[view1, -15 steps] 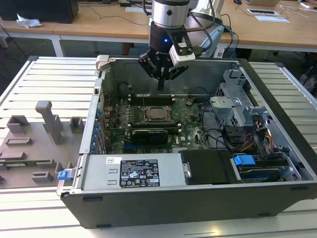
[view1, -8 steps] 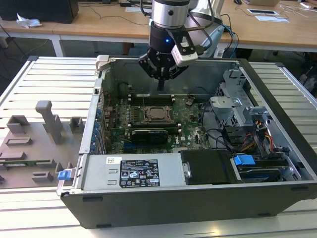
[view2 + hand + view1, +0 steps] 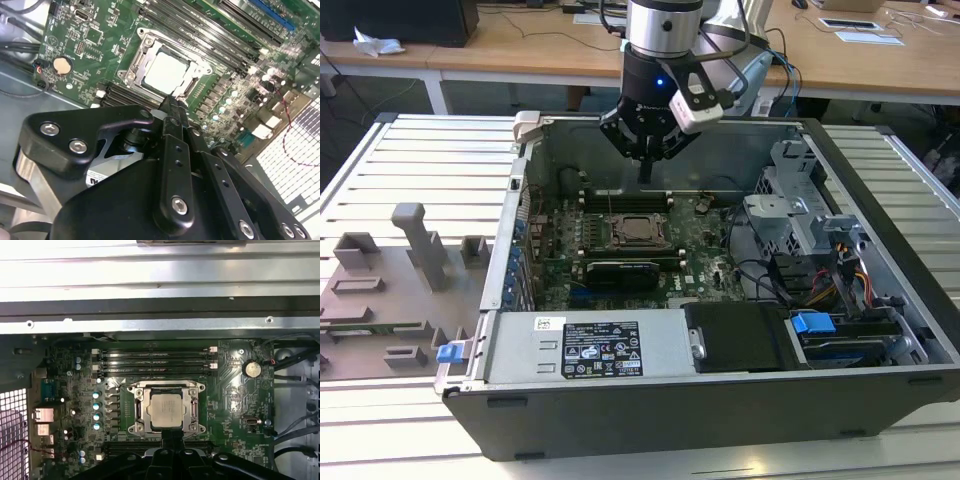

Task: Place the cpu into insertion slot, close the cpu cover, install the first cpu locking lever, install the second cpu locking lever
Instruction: 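Install the first cpu locking lever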

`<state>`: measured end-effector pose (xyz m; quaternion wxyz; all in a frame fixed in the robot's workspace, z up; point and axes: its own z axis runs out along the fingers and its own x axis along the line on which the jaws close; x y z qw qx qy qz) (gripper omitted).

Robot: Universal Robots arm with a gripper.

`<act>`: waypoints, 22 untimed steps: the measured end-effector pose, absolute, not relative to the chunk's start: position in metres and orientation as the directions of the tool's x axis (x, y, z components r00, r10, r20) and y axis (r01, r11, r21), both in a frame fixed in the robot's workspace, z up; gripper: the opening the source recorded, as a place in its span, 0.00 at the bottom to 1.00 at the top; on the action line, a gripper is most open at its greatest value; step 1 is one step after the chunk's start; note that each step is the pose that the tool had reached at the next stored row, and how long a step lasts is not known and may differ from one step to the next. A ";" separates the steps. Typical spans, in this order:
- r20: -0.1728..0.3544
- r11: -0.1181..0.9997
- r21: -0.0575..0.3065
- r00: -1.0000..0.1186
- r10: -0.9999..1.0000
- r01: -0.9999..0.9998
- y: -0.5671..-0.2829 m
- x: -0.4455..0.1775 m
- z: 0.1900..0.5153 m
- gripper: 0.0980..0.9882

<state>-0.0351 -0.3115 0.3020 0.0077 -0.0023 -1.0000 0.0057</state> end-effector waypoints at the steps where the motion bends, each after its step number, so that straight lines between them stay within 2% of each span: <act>1: 0.015 1.000 -0.011 -1.000 -0.009 -0.009 -0.311 -0.035 0.302 0.01; 22: 0.015 0.989 -0.011 -0.989 -0.145 -0.145 -0.311 -0.041 0.302 0.01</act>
